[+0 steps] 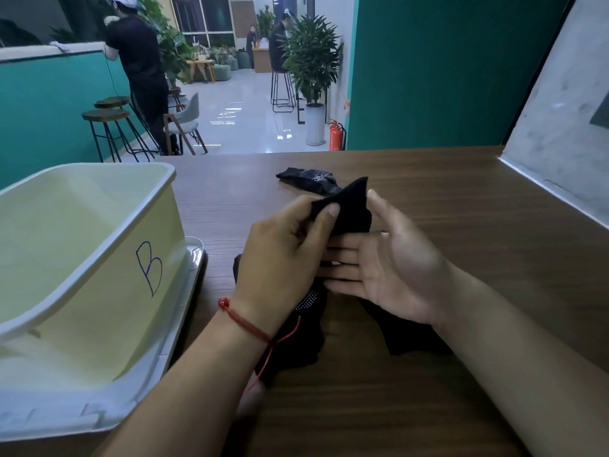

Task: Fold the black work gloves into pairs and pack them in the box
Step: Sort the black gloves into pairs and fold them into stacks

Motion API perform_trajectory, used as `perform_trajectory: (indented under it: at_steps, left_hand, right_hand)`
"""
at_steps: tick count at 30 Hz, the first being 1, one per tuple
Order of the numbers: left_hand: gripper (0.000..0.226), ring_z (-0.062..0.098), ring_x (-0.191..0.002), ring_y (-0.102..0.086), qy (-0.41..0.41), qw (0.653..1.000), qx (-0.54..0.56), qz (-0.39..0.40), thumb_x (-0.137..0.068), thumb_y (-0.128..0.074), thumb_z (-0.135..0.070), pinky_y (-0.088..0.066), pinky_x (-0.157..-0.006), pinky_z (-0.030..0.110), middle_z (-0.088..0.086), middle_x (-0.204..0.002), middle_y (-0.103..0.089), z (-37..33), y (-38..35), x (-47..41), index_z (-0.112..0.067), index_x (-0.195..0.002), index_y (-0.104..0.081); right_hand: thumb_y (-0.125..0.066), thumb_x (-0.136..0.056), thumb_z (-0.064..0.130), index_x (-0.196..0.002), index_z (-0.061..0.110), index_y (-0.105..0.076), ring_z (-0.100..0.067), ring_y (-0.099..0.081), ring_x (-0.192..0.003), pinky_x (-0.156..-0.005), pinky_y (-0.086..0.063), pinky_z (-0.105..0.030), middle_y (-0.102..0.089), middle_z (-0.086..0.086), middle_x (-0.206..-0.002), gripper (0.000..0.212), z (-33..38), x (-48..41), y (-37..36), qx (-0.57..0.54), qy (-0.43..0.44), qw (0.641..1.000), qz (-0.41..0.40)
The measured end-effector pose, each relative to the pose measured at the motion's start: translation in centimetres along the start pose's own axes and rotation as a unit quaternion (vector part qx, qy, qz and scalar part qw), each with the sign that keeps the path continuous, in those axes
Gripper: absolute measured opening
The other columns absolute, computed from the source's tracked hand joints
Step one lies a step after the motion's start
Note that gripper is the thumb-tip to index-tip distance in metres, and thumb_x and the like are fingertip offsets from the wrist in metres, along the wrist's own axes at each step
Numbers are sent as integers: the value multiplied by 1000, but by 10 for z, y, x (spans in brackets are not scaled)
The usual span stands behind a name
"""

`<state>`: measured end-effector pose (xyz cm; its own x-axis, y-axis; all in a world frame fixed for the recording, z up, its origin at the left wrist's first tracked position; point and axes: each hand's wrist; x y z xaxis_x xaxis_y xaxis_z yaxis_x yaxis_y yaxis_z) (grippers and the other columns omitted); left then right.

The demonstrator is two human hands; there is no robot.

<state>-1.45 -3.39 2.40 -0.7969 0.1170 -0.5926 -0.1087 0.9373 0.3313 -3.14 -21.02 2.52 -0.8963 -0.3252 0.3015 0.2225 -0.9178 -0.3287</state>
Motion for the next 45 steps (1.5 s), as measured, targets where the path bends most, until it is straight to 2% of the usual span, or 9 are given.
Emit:
perform_trajectory:
  at_steps: [3,5,7,9,11,18,25,28,45]
  left_hand:
    - [19,11,-68,-68,-31,998,-31,40,-104,-64,-39,-55,-65,38,-7,-72,-70,-8,-5,9,-23,-96,-72]
    - [17,5,-73,-70,-61,994,-53,68,-104,-63,-39,-57,-69,36,-9,-77,-73,-11,-11,15,-27,-109,-74]
    - [20,5,-76,-71,-77,990,-62,102,-104,-61,-40,-57,-71,36,-10,-79,-73,-12,-20,21,-30,-117,-73]
    - [22,4,-82,-71,-89,984,-77,131,-103,-61,-40,-58,-74,36,-12,-87,-75,-13,-26,26,-31,-120,-73]
    - [25,2,-84,-68,-104,977,-100,159,-104,-60,-41,-58,-77,36,-16,-92,-74,-13,-32,32,-33,-124,-72]
    - [31,3,-94,-67,-130,959,-156,199,-105,-53,-46,-58,-80,34,-17,-100,-73,-22,-42,45,-39,-133,-64]
    - [27,4,-79,-65,-157,936,-236,209,-100,-53,-53,-57,-67,31,-18,-84,-71,-23,-42,49,-42,-119,-68]
    - [25,2,-78,-64,-144,936,-222,232,-100,-54,-52,-56,-69,32,-20,-81,-67,-25,-44,51,-43,-119,-67]
    - [14,1,-61,-57,-93,944,-154,277,-95,-64,-41,-55,-63,29,-18,-71,-64,-26,-42,51,-35,-101,-75]
  right_hand:
    - [-26,-97,85,-157,7,-49,-38,-45,-152,-122,-41,-48,-46,-23,-163,101,3,5,7,-96,33,992,80]
    - [-28,-100,83,-162,2,-38,-40,-26,-160,-130,-26,-52,-26,-29,-171,102,8,8,15,-161,56,979,108]
    - [-30,-102,80,-158,-9,-39,-44,-30,-158,-131,-22,-53,-34,-34,-165,106,13,11,29,-200,79,970,109]
    - [-30,-102,80,-152,-15,-44,-46,-39,-153,-124,-39,-52,-42,-39,-158,108,16,17,42,-198,97,969,109]
    - [-31,-102,80,-153,-15,-41,-47,-42,-151,-115,-48,-52,-39,-40,-159,108,15,23,55,-209,105,964,129]
    - [-35,-98,84,-163,-3,-30,-52,-54,-138,-111,-49,-62,-44,-40,-156,109,8,26,72,-194,128,968,94]
    - [-35,-100,81,-159,-5,-37,-49,-49,-145,-117,-44,-60,-47,-36,-156,105,1,18,85,-203,105,969,89]
    - [-34,-102,78,-153,-7,-44,-49,-52,-143,-122,-37,-59,-51,-36,-153,100,1,18,84,-203,105,970,84]
    - [-35,-102,75,-153,-10,-42,-50,-48,-146,-114,-43,-65,-49,-35,-154,99,3,19,83,-181,99,978,28]
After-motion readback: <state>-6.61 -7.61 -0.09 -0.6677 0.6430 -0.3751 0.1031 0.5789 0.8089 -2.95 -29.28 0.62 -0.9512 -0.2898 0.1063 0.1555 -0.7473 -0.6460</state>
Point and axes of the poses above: each hand's wrist, its own x-axis away from the middle knuckle, its own y-axis out of the back of the hand, z = x × y
